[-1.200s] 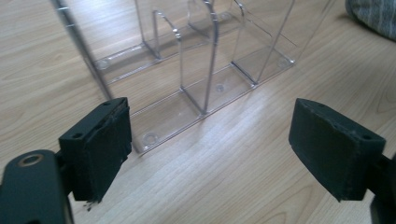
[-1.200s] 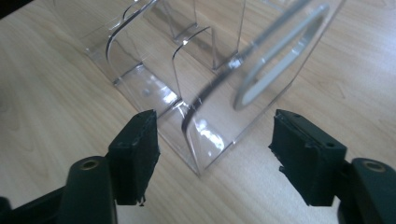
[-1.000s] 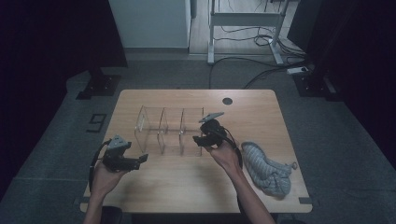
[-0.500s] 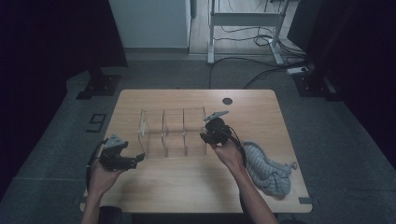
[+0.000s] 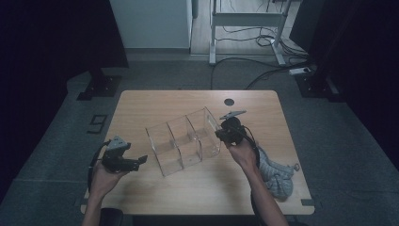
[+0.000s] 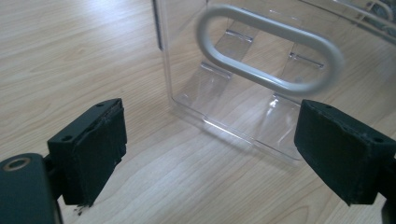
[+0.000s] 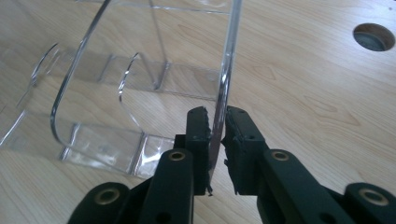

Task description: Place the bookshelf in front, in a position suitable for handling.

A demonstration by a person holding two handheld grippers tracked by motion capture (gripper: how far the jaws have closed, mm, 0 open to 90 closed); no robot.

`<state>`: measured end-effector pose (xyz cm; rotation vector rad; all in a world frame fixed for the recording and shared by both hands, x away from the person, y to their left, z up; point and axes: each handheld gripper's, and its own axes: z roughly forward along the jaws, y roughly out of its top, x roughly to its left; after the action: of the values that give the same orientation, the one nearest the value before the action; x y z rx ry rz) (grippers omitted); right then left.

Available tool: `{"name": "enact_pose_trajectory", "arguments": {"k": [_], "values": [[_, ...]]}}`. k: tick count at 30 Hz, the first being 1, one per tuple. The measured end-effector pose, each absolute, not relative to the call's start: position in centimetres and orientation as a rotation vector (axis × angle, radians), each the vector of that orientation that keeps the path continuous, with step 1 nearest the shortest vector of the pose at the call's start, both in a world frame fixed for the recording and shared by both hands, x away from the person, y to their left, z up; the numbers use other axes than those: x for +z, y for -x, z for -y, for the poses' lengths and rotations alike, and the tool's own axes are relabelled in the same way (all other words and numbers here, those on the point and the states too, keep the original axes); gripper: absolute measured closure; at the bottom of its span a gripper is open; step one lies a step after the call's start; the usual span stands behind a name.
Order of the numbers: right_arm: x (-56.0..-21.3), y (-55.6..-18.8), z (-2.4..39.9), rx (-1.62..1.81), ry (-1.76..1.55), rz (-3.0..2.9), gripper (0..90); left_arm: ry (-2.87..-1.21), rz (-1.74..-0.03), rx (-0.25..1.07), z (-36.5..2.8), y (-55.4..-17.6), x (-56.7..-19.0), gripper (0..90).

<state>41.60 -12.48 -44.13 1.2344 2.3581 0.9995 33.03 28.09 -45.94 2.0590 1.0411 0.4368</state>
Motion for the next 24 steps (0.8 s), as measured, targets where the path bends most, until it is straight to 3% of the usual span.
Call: {"name": "enact_pose_trajectory", "arguments": {"k": [11, 24], "values": [[-44.1, -41.4, 14.6, 0.977, -1.217, -2.363, 85.4, -2.091, -0.931, 0.413, -25.4, -33.5, -46.0, 9.5], [-44.1, -41.0, 15.3, 0.976, -1.178, -2.389, 85.5, -2.084, -0.846, 0.405, -23.4, -33.7, -46.3, 12.2]]}}
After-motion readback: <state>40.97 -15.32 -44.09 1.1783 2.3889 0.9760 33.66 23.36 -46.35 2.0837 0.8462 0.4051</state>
